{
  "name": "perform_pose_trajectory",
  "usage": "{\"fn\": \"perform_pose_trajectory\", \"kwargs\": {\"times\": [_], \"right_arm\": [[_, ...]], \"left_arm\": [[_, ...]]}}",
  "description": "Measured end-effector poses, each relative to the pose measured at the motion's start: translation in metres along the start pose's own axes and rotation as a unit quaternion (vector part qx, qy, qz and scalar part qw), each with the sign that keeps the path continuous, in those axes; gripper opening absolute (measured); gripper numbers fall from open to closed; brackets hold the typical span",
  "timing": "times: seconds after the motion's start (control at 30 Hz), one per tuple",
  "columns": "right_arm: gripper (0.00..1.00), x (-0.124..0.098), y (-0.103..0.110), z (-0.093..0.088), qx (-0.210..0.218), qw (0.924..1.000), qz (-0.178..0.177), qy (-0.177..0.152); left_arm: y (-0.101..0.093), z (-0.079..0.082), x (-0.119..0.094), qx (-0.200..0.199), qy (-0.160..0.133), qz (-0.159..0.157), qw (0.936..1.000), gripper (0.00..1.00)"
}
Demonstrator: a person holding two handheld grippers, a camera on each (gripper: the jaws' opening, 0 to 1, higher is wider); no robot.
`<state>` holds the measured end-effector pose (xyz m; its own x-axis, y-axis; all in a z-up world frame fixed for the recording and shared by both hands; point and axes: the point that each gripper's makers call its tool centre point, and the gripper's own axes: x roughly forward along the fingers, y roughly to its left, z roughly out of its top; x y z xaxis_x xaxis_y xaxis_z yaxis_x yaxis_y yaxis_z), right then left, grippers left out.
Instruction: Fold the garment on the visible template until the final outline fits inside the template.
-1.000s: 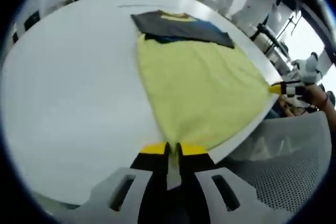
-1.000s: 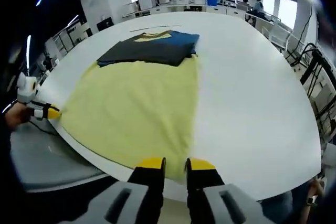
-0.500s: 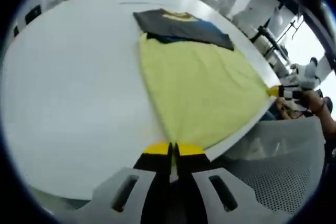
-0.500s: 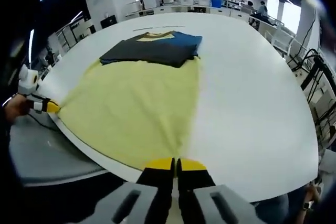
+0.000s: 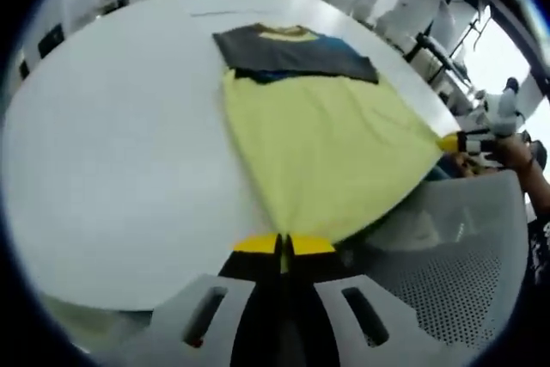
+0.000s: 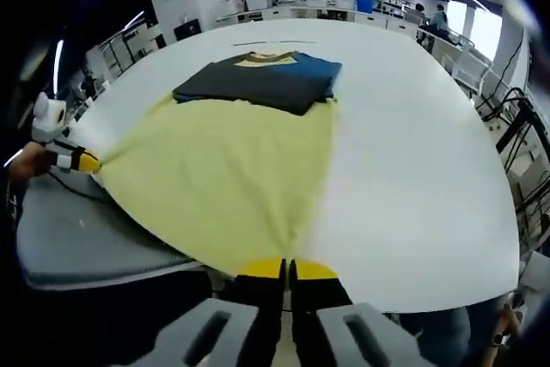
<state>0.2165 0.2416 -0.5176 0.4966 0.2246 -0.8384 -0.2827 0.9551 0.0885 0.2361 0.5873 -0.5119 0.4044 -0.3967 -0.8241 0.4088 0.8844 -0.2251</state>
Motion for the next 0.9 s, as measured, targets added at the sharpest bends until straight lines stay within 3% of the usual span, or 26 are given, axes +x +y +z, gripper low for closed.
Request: {"fn": "perform_pose_trajectory", "kwargs": {"times": [0.33,0.53,0.67,0.9], "right_arm": [[0.00,-0.009,0.008,-0.013,-0.016,0.9998,-0.005,0.010],[0.00,-0.015,0.008,-0.014,-0.015,0.9998,-0.005,0.007],[0.00,-0.024,0.007,-0.008,-0.012,0.9999,-0.006,-0.005],[0.00,-0.040,0.001,0.022,-0.026,0.9989,-0.016,-0.035]], "left_arm": [[-0.007,-0.016,-0.014,-0.001,0.022,-0.003,0.9997,0.00],[-0.007,-0.018,-0.023,-0.004,0.017,-0.003,0.9998,0.00],[-0.011,-0.012,-0.034,-0.005,0.006,-0.006,0.9999,0.00],[-0.015,0.009,-0.048,0.001,-0.008,-0.013,0.9999,0.00]]}}
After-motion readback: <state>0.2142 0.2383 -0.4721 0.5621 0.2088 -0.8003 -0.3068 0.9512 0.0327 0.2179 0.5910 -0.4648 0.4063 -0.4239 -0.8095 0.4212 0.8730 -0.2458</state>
